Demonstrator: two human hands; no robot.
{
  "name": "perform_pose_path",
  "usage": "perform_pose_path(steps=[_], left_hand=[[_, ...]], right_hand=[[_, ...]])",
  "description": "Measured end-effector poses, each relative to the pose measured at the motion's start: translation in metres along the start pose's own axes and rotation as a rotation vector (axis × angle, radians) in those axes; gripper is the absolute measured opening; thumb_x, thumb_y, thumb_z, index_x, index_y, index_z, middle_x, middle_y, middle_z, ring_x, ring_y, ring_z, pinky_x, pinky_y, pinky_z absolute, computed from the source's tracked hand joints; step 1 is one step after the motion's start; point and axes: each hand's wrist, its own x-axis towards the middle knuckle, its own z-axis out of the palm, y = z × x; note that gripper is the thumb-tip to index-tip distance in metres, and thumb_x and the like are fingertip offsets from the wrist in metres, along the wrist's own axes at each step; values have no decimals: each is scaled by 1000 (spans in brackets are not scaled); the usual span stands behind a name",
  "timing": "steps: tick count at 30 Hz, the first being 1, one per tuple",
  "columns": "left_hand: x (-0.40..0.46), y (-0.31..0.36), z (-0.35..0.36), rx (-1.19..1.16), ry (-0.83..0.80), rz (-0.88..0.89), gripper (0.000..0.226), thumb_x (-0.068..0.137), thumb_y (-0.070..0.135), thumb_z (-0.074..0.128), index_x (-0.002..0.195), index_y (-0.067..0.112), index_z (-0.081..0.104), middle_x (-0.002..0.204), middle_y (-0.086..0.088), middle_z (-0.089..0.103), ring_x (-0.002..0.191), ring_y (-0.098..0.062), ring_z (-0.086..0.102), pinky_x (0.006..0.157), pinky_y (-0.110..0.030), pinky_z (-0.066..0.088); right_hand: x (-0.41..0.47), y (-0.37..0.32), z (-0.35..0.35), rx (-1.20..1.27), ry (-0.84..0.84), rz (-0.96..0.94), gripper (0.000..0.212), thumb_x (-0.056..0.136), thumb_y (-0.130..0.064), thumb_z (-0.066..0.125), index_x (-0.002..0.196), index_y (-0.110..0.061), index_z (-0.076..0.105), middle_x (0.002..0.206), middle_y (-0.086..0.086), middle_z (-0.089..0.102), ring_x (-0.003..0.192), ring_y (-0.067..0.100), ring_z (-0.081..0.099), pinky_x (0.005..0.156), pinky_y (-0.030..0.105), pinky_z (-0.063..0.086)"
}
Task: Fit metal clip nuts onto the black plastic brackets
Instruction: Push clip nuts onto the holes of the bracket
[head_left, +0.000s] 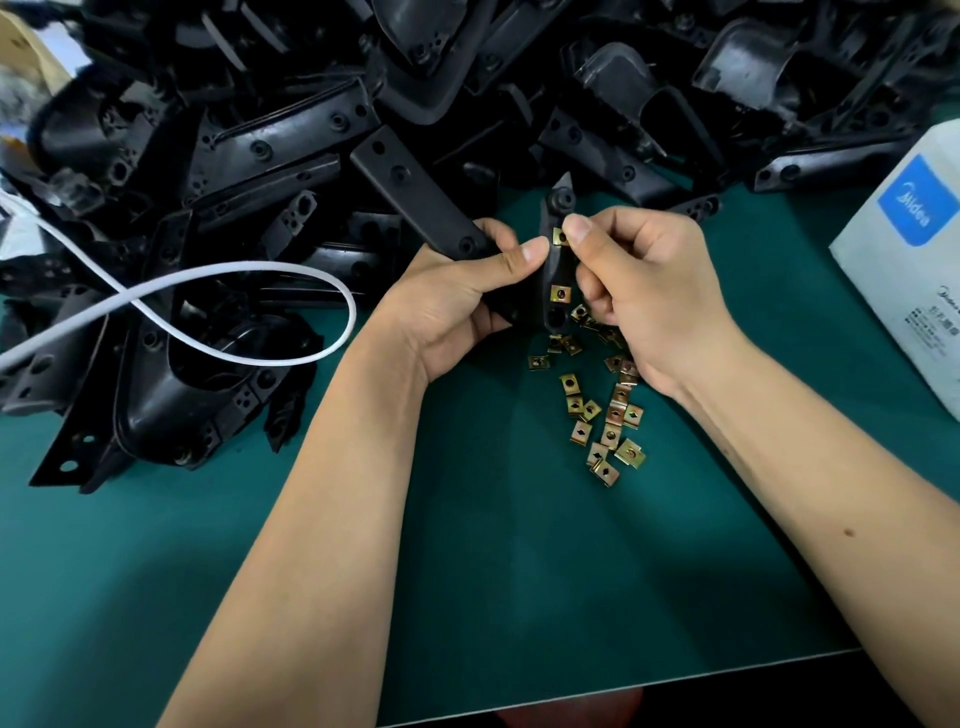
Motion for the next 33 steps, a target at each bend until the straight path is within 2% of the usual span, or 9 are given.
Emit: perform_pose_path(steps=[6,10,12,18,22,25,28,31,33], left_hand=[[2,-11,12,82,219,68,29,88,12,81,74,16,56,84,-12,62,83,-26,68,72,-44,57],[3,-14,12,-86,285,124,29,92,0,73,78,16,54,87,-9,72,87,-26,73,76,-44,61],[2,-14,12,-104,314,160,31,92,-5,71,80,17,52,95,-10,74,92,-26,73,77,-43,60],[0,-14,23,-57,355,215,31,93,-3,70,81,18,51,96,-12,71,85,-22,71,66,-34,56],[-5,-7,48,-46,355,300,28,92,-7,70,86,14,53,98,-17,63,94,-27,65,89,-45,56],[-13,2,78,-41,325,373,26,90,-9,72,99,9,54,95,-10,65,95,-24,65,98,-46,55],[-19,13,128,-29,228,429,33,89,-9,72,111,2,51,99,-11,70,98,-21,69,100,-42,57],[-28,18,191,-89,104,452,38,90,-7,69,124,-10,51,121,-29,67,111,-36,68,101,-50,56],[-38,11,235,-126,2,415,42,92,-3,68,129,-11,50,125,-27,65,113,-35,67,103,-52,54]], right_hand=[[1,-2,-2,-262,76,-88,27,101,-36,64,85,-18,75,59,-9,61,53,2,50,56,22,40],[0,-6,-5,-512,36,-127,35,91,-56,70,80,-24,76,70,-8,69,65,1,59,63,20,46],[-2,-7,-4,-568,7,-125,31,87,-53,76,79,-23,76,70,-7,71,65,1,61,61,18,46],[-7,-11,4,-465,97,-215,22,91,-30,76,79,-12,74,69,0,69,67,16,62,65,34,51],[-16,-20,-2,-410,206,-258,30,90,-24,74,74,-2,62,66,13,59,65,29,53,60,42,45],[-32,-35,-18,-397,298,-320,28,89,-19,73,73,-1,59,65,10,56,63,24,49,57,38,41],[-56,-58,-51,-328,475,-354,24,91,-18,70,75,-6,56,63,-1,49,61,13,44,57,27,39],[-86,-79,-98,-135,706,-365,25,93,-16,67,77,-9,49,71,22,45,65,41,45,53,44,44],[-115,-88,-139,-58,840,-359,22,95,-16,66,79,-16,50,74,17,46,65,36,46,48,36,45]])
